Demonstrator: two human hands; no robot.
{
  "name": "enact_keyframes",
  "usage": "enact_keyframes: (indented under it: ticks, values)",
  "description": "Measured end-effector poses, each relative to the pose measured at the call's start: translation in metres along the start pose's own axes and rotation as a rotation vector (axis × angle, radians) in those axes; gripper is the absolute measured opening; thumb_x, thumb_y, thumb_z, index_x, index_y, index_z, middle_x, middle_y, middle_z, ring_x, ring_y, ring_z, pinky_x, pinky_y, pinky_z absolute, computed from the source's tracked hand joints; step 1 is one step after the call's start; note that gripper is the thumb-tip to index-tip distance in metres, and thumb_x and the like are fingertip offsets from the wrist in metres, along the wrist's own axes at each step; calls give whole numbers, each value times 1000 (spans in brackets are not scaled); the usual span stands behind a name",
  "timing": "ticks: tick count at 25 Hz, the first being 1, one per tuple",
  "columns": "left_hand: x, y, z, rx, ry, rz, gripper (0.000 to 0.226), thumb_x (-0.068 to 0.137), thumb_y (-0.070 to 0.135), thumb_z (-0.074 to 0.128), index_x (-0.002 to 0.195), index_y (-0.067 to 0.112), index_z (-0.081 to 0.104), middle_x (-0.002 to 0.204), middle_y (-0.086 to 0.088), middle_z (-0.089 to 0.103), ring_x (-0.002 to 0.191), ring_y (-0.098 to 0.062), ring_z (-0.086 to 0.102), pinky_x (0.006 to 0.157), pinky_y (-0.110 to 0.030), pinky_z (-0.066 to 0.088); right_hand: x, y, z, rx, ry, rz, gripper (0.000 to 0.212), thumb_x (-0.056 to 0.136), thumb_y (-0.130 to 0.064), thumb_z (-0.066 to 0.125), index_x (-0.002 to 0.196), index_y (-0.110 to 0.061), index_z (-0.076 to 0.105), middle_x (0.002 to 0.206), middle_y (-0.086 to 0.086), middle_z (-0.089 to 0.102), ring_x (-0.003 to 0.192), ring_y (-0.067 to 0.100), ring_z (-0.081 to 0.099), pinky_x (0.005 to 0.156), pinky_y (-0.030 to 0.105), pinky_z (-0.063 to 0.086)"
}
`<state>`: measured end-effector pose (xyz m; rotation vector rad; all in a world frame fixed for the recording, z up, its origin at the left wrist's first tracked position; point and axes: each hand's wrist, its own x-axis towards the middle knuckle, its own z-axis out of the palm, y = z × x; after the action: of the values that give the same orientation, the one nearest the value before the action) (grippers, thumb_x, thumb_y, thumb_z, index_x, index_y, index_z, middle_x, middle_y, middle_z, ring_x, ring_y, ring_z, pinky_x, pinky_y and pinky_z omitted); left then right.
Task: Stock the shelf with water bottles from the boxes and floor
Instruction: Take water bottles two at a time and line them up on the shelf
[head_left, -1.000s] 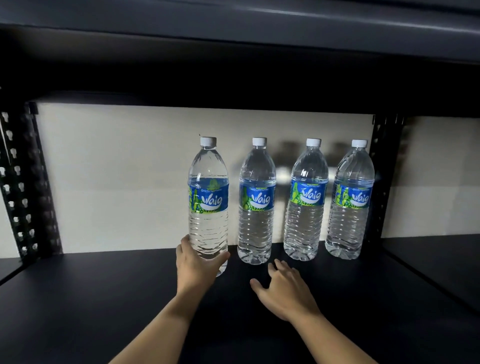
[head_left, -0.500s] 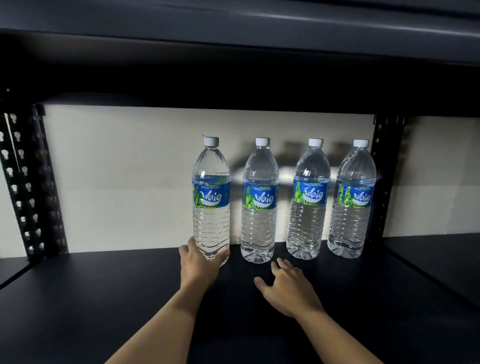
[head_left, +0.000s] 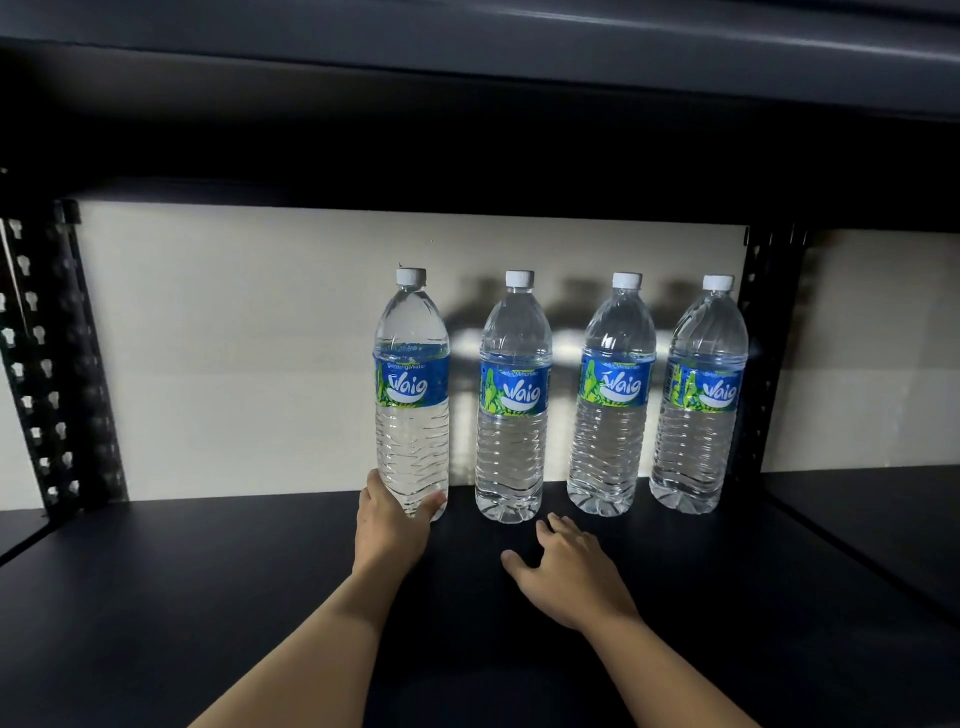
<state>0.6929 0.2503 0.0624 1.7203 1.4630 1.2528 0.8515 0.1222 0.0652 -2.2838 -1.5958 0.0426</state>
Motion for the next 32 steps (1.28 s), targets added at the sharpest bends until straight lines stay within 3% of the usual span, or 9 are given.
enact_keyframes:
  ticks: [9,15,17,19,22,24,26,29,32]
  values:
    - [-1,-2,-4,43,-41,1,79,74,41,79,135,10,40,132,-11,52,124,-29,47,100,-40,39,-3,-2,-3,-15,9,-6,74,95,-58,41,151,-10,35,161,6,25,149,23,18,118,34,17]
    - [-18,2,-21,25,-81,-81,100,71,27,84,148,4,25,146,-14,37,136,-28,35,111,-39,32,-14,-9,-9,-73,90,0,55,94,-54,43,125,-12,61,137,3,55,125,24,50,104,33,37]
    - [-36,3,-38,-36,-62,-110,86,79,24,78,148,6,30,144,-10,42,134,-24,41,110,-36,35,-20,-13,-12,-96,128,21,45,94,-50,45,109,-14,67,120,1,65,108,24,61,90,32,45]
    - [-60,5,-57,-152,-54,-126,50,83,17,73,128,13,53,115,1,63,111,-19,58,93,-28,44,-30,-18,-17,-115,142,35,35,97,-39,43,101,-14,68,109,2,68,97,24,65,79,31,47]
    - [-97,8,-87,-304,-173,-169,17,85,8,69,101,12,66,84,1,72,87,-20,70,76,-25,50,-55,-28,-19,-67,61,23,31,99,-25,40,111,-12,65,120,5,65,106,26,62,88,32,47]
    - [-122,12,-107,-389,-253,-158,13,86,3,66,99,6,67,76,-7,72,71,-21,69,75,-30,56,-85,-38,-20,13,9,-10,38,100,-26,40,132,-14,57,139,3,53,125,25,50,105,34,38]
    - [-150,18,-125,-412,-278,-96,13,88,-1,63,100,1,65,71,-11,68,61,-19,65,65,-30,56,-118,-47,-20,83,20,-71,43,101,-30,42,141,-18,52,149,-1,45,134,22,41,111,35,30]
    - [-207,17,-152,-510,-258,-30,13,88,-8,57,95,-1,65,70,-13,62,57,-17,61,54,-28,54,-173,-61,-2,182,155,-181,37,98,-32,51,133,-24,60,143,-6,52,135,20,43,109,29,30]
    - [-271,-28,-162,-484,-173,-87,15,88,-5,57,92,6,67,74,-8,66,64,-16,63,58,-32,56,-231,-68,29,366,345,-372,31,91,-25,59,119,-18,68,126,-3,61,128,17,50,107,25,34]
